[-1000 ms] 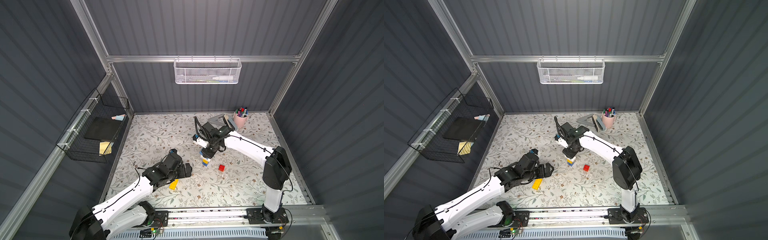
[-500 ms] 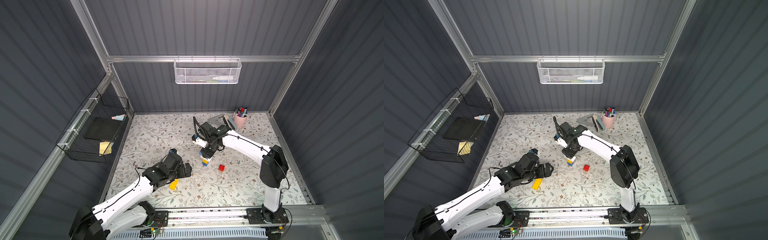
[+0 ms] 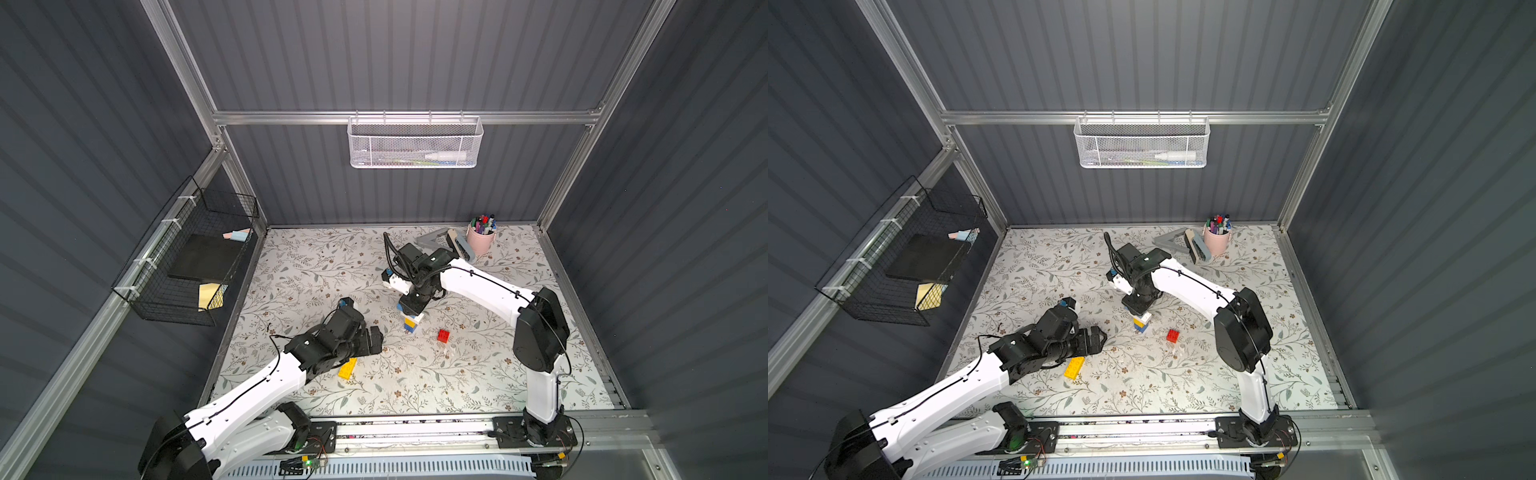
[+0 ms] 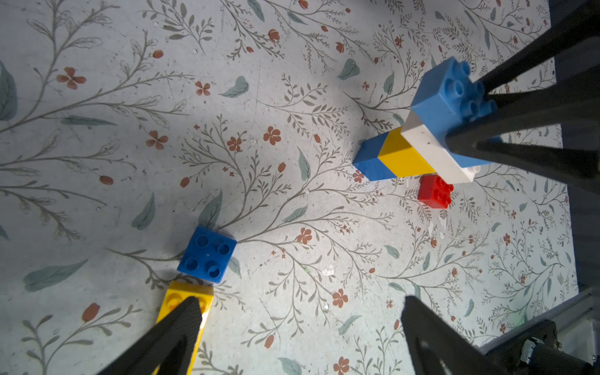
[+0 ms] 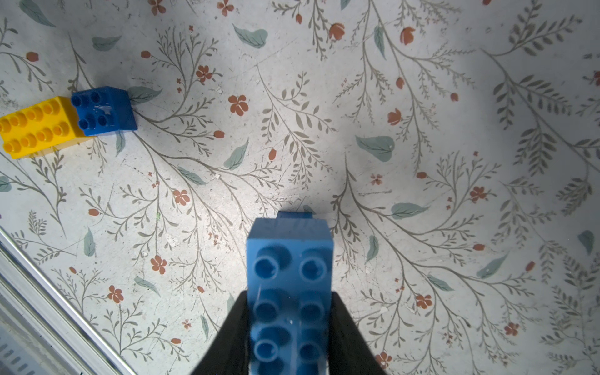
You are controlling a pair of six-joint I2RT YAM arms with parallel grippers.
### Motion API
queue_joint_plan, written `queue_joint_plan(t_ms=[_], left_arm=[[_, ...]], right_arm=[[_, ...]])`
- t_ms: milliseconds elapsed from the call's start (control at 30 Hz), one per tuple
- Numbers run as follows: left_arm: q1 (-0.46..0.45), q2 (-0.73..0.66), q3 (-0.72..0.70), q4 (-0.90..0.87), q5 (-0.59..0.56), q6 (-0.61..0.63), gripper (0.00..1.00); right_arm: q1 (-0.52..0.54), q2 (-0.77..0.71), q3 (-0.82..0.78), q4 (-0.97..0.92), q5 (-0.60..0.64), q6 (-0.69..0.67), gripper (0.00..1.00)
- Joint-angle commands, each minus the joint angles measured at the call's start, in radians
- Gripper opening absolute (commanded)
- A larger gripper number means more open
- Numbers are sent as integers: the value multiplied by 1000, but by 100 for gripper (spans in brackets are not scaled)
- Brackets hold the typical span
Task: Assemble a spoon with lego
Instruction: Assemble the lego brick with the lego brick.
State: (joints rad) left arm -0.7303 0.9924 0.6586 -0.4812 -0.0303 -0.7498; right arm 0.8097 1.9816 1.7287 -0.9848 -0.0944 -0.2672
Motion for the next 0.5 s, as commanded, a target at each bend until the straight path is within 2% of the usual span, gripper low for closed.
queue_joint_plan(t_ms=[0,200,467], left_arm=[[6,-21,-22,-28,-19,25,99],[6,-26,-27,-28,-20,24,99],[6,-23,-21,-28,-17,23,99]], right_arm=[[-1,80,-40,-65,-7,-20,11],[-1,82,-50,-70,-1,-6,10],[-1,44,-20,-59,-5,8,31]])
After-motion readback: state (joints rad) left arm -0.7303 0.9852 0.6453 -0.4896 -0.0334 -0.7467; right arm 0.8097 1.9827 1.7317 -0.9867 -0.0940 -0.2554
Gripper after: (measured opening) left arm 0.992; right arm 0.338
